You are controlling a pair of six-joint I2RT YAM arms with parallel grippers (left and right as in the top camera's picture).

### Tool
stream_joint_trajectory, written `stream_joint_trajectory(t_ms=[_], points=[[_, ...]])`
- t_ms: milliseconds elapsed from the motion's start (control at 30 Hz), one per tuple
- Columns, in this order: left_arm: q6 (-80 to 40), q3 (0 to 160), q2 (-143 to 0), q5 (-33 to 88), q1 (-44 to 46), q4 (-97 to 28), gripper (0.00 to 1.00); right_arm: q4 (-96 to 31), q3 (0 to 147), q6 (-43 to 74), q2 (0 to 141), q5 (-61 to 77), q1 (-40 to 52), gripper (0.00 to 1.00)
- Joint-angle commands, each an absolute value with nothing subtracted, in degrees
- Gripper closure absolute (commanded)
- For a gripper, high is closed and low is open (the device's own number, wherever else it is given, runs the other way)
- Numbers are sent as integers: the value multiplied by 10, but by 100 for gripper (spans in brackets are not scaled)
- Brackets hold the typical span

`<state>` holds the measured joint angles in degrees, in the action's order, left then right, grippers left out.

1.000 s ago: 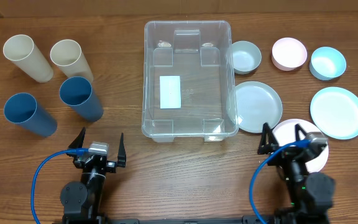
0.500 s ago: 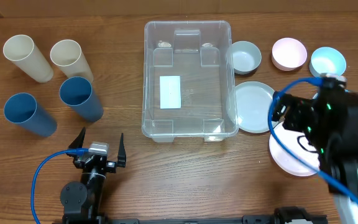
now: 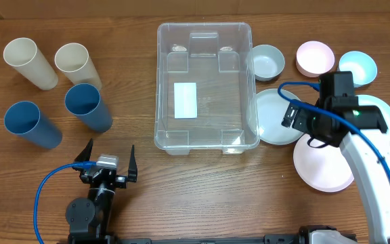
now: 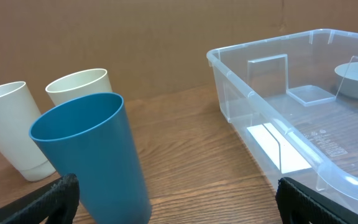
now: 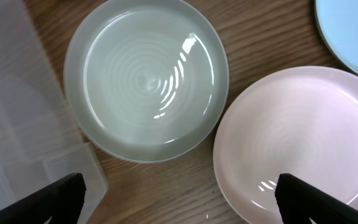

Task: Pack container
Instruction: 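Move the right gripper to the white plate and grasp its rim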

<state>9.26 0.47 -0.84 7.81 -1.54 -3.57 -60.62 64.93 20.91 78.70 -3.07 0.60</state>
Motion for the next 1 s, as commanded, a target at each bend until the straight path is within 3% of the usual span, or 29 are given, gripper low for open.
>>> stream_joint_trajectory(t_ms=[0, 400, 967], points=[[103, 3, -3, 84, -18, -36, 0, -599, 660, 237, 821, -63, 3, 0], [103, 3, -3, 84, -18, -36, 0, -398, 635, 195, 874, -88, -22, 8], [103, 3, -3, 84, -18, -36, 0, -356, 630, 178, 1031, -63, -64, 14]])
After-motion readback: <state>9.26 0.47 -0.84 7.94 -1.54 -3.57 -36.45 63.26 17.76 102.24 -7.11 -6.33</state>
